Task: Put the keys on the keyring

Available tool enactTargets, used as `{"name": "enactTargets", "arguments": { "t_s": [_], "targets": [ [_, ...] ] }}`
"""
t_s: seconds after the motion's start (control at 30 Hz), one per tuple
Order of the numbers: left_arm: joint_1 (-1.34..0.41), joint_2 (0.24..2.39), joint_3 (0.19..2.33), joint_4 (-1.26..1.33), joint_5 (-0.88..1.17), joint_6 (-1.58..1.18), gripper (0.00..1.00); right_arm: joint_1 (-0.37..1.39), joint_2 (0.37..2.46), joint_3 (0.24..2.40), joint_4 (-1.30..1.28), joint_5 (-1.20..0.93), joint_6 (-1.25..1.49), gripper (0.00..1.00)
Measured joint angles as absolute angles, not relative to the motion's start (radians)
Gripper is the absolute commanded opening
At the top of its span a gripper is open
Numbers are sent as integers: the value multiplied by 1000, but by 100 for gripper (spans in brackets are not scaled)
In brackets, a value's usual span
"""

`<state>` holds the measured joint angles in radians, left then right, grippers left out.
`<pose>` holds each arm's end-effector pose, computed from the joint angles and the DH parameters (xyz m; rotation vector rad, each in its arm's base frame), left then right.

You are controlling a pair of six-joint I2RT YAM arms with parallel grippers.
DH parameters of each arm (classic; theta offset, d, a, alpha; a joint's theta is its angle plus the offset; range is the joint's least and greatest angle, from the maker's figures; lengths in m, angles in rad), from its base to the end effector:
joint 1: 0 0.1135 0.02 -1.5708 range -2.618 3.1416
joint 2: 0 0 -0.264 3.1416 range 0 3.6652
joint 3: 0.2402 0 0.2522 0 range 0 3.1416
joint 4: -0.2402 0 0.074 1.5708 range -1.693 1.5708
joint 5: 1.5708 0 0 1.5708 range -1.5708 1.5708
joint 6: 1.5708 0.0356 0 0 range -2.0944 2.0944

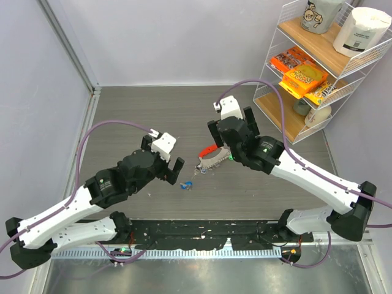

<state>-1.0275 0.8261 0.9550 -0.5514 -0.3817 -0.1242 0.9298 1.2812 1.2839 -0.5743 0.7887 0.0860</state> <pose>0.1013 -0.1420 0.3547 0.6366 1.8749 -0.3737 0.1833 0.2035 0.3736 -0.3879 1.9281 -0.1883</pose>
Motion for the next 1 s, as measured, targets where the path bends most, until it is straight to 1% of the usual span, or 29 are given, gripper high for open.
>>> {"name": "enactTargets", "arguments": {
  "t_s": [0.23, 0.27, 0.3, 0.47, 0.53, 0.63, 0.73, 0.93, 1.0],
  "targets": [
    [-1028, 799, 867, -550, -456, -134, 99, 934, 1229, 1216, -520, 724, -65, 95],
    [-1028, 788, 850, -548, -457, -141, 99, 934, 1221, 1200, -518, 702, -96, 99],
    [-1028, 776, 836, -545, -457, -147, 99, 934, 1218, 1192, -525, 671, -132, 100],
    [-1028, 675, 774, -521, -440, -180, 99, 933, 1230, 1178, -551, 525, -292, 100],
    [-1028, 648, 765, -511, -429, -189, 99, 926, 1225, 1151, -544, 457, -353, 100],
    [-1028, 615, 744, -484, -402, -208, 99, 898, 1185, 1060, -509, 299, -481, 96],
    [-1028, 598, 722, -465, -377, -223, 99, 853, 1134, 965, -498, 156, -600, 95],
    [-1028, 588, 690, -460, -346, -234, 99, 708, 1140, 925, -476, -109, -750, 100],
    [-1028, 584, 686, -459, -339, -235, 99, 672, 1161, 925, -463, -195, -788, 100]
  ]
}}
